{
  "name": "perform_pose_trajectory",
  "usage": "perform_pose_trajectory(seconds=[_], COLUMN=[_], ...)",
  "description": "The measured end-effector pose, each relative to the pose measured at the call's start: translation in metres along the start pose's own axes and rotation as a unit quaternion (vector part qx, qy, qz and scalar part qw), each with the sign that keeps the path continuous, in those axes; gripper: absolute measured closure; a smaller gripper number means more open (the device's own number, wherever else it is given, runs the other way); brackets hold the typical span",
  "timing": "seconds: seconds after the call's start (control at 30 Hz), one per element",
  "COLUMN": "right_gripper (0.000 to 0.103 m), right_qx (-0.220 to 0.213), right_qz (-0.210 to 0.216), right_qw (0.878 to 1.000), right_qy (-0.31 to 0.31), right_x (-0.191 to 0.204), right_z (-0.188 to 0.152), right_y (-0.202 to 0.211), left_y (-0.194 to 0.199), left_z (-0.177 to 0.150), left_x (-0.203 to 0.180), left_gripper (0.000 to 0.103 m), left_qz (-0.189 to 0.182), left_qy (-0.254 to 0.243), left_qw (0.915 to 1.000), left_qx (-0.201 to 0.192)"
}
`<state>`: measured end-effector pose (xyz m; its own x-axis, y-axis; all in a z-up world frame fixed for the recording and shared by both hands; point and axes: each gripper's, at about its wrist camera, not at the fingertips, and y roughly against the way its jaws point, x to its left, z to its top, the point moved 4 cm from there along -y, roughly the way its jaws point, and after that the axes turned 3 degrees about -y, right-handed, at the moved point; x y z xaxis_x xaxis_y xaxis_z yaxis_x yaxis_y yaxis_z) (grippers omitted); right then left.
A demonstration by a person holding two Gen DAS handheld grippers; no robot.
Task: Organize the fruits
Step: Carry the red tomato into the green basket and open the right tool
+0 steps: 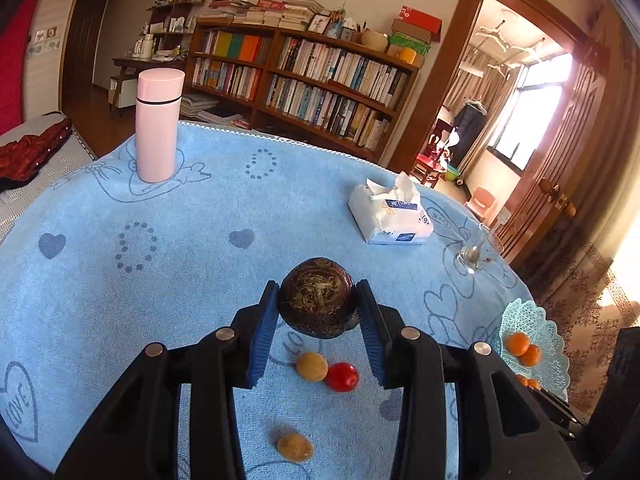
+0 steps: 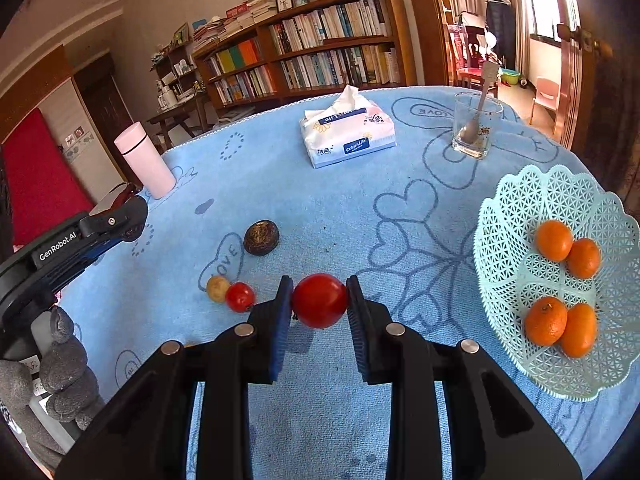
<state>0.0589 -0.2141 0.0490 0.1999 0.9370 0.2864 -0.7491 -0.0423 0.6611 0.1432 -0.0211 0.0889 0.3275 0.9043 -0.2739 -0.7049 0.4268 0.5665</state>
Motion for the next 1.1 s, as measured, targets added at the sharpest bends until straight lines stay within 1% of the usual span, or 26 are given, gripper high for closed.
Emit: perform_pose_trajectory(seconds=[0.2,0.3,0.5,0.67,0.83,0.97,1.0,1.03,1.07,1.1], right_gripper=[0.075,0.075,0.075,0.075,0.075,0.075,0.073,0.069,0.055,0.05], right_qx=[-0.025,-0.034,-0.047,-0.039,-0.031,-0.022,-0.022,-0.024,-0.028,-0.035], right_qz=[-0.025,-0.033,-0.069,-0.086,-0.11,-0.109,-0.111,-0.114,-0.115,-0.117], right_qw=[0.999,0.998,0.992,0.985,0.977,0.972,0.971,0.969,0.968,0.967], right_qy=[-0.028,-0.051,-0.094,-0.144,-0.18,-0.208,-0.212,-0.216,-0.221,-0.225], right_x=[-0.033,-0.056,-0.105,-0.145,-0.177,-0.194,-0.197,-0.199,-0.201,-0.203], right_z=[0.006,0.008,0.009,0.002,-0.008,-0.014,-0.015,-0.015,-0.015,-0.015], right_y=[0.024,0.037,0.055,0.059,0.06,0.063,0.064,0.066,0.069,0.073], left_y=[0.0,-0.003,-0.01,-0.018,-0.023,-0.026,-0.026,-0.026,-0.026,-0.026], left_z=[-0.005,-0.009,-0.019,-0.028,-0.034,-0.038,-0.038,-0.039,-0.04,-0.04], left_x=[-0.019,-0.028,-0.048,-0.061,-0.068,-0.072,-0.072,-0.073,-0.074,-0.075], left_gripper=[0.063,0.063,0.063,0.063,0.063,0.063,0.063,0.063,0.063,0.063], left_qz=[-0.027,-0.034,-0.047,-0.065,-0.068,-0.072,-0.072,-0.072,-0.072,-0.072], left_qy=[-0.011,-0.019,-0.04,-0.049,-0.057,-0.06,-0.061,-0.062,-0.063,-0.066], left_qw=[0.9995,0.9991,0.9976,0.9954,0.9943,0.9935,0.9933,0.9932,0.9931,0.993], left_qx=[0.01,0.017,0.032,0.05,0.059,0.065,0.066,0.067,0.067,0.067])
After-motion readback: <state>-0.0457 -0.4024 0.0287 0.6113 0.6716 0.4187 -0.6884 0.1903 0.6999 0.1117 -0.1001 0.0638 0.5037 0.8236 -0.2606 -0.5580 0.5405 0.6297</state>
